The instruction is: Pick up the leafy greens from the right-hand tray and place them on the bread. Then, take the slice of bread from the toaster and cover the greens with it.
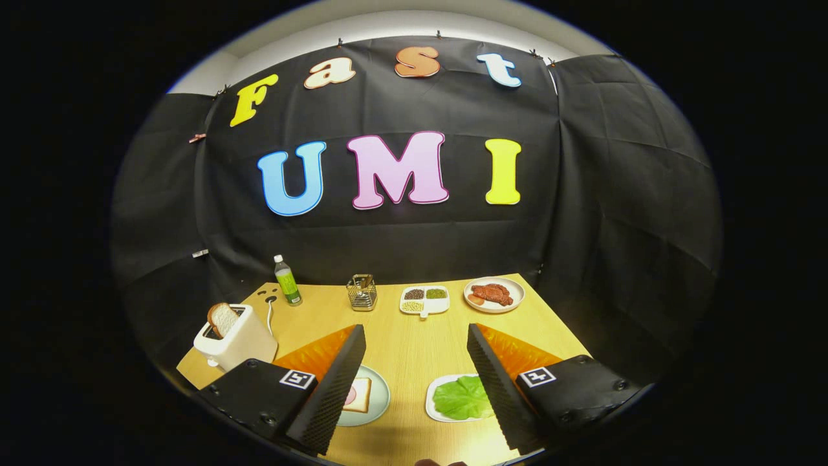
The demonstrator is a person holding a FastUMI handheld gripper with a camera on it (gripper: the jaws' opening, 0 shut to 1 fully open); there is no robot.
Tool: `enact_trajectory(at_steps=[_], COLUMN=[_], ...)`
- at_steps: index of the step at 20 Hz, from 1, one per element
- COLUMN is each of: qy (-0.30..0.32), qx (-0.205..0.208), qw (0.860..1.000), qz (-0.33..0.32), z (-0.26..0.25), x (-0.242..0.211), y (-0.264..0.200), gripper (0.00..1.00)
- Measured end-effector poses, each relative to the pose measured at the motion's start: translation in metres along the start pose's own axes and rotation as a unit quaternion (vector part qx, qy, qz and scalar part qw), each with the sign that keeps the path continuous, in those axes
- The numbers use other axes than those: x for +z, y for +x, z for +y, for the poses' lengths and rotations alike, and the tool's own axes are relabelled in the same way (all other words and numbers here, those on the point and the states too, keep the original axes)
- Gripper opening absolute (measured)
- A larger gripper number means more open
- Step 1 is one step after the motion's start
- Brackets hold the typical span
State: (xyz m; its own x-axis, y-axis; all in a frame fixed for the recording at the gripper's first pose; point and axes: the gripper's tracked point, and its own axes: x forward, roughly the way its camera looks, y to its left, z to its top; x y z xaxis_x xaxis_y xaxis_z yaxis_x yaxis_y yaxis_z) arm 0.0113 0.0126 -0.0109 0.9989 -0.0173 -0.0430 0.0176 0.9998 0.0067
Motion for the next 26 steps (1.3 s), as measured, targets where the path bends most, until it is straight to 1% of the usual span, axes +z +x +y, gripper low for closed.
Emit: enact_trajectory(at_steps=[7,12,19,26], qy=[-0.004,0.007,0.016,0.011], qx=[-0.001,-0.002,-0.022,-0.038], qw=[1.0,1.0,0.997,0.99], qz=[0.007,0.026,0.074,0.132], z=[-0.005,-0.01,-0.034,-0.057], x=[-0.002,-0.011,-0.046,-0.095], y=[0.013,0.024,0.036,0.039], gripper=[0.98,0.98,0.98,0.99])
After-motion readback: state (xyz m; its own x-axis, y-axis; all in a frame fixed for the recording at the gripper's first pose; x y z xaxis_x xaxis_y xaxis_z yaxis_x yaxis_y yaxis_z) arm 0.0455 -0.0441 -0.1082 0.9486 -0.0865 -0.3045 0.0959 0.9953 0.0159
